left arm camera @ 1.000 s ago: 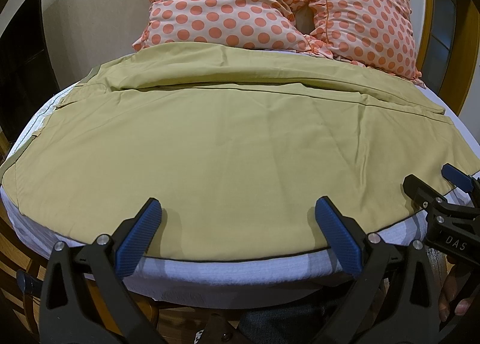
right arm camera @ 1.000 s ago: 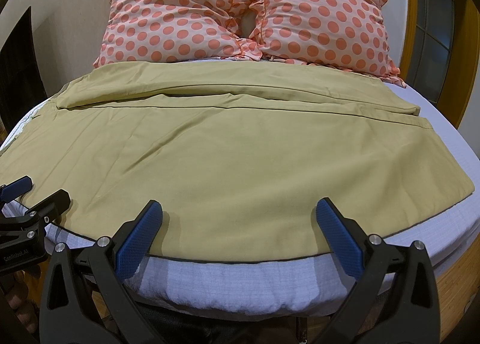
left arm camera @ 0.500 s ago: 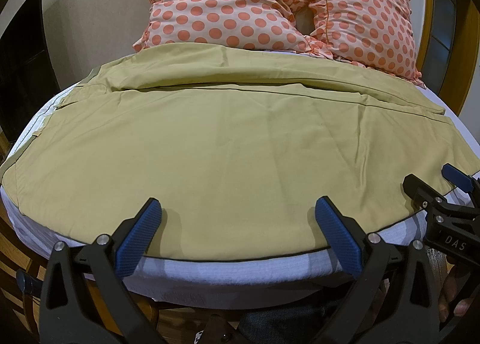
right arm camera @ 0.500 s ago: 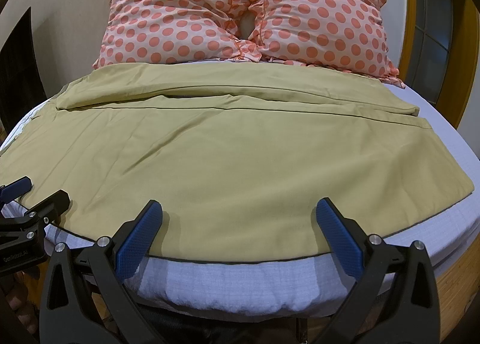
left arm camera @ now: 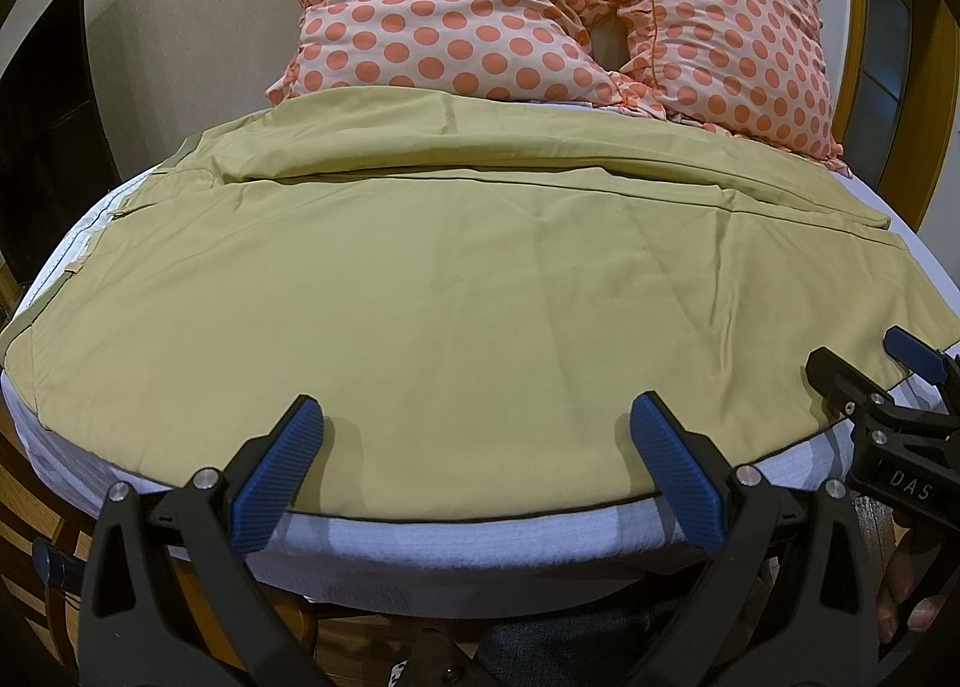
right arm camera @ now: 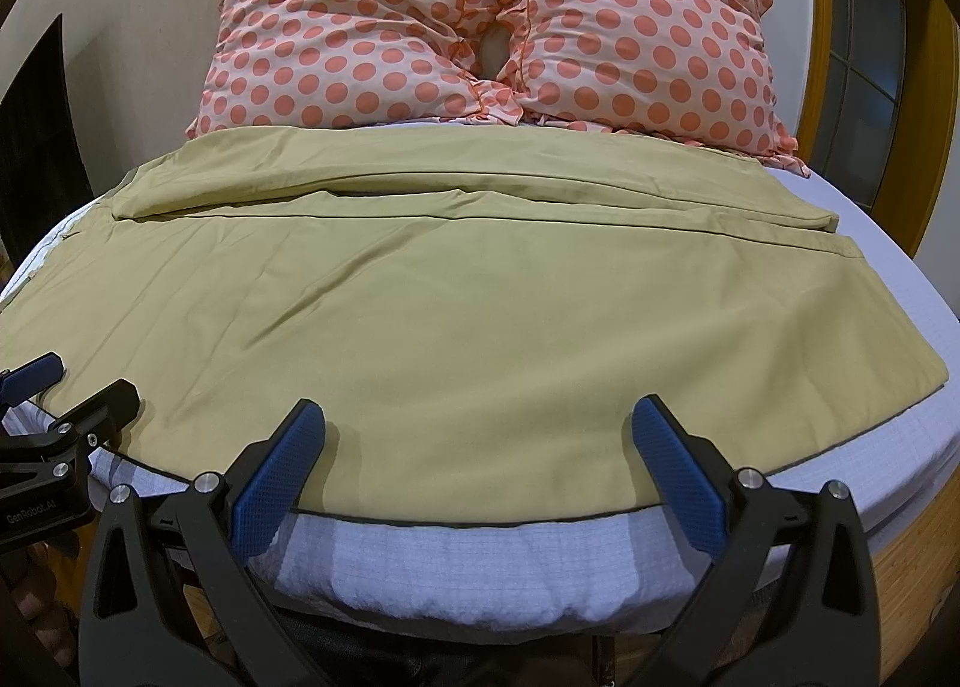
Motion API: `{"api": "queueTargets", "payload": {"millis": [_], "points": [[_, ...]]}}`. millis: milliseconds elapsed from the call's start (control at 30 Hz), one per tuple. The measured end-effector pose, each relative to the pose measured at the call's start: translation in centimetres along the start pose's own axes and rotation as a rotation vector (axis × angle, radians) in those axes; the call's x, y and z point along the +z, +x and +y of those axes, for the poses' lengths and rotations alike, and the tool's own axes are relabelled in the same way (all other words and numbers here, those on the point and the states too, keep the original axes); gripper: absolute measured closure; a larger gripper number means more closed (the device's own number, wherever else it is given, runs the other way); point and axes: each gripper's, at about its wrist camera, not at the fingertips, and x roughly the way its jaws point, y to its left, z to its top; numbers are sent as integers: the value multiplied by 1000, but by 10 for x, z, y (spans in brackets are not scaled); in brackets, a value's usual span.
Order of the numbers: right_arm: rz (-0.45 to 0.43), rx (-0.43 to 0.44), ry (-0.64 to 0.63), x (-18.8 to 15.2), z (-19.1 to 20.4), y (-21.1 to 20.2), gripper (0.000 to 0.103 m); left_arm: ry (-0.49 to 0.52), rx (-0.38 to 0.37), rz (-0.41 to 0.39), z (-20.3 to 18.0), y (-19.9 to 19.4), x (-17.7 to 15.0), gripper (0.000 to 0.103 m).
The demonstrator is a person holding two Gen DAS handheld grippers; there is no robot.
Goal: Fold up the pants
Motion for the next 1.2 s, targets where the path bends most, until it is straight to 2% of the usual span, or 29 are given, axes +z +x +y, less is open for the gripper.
{"api": "queueTargets", "payload": {"millis": [733, 1067, 1133, 1200], "points": [[14, 1, -5, 0, 1, 0, 1, 2, -2, 5, 0, 1, 1, 2], [10, 49, -47, 2, -2, 3, 1, 4, -3, 13, 0, 1, 4, 2], [49, 71, -65, 8, -5, 6, 1, 10, -7, 5, 0, 0, 3, 2], [85, 49, -40, 25, -17, 10, 1, 13, -12, 10, 3, 0, 5, 2]]}}
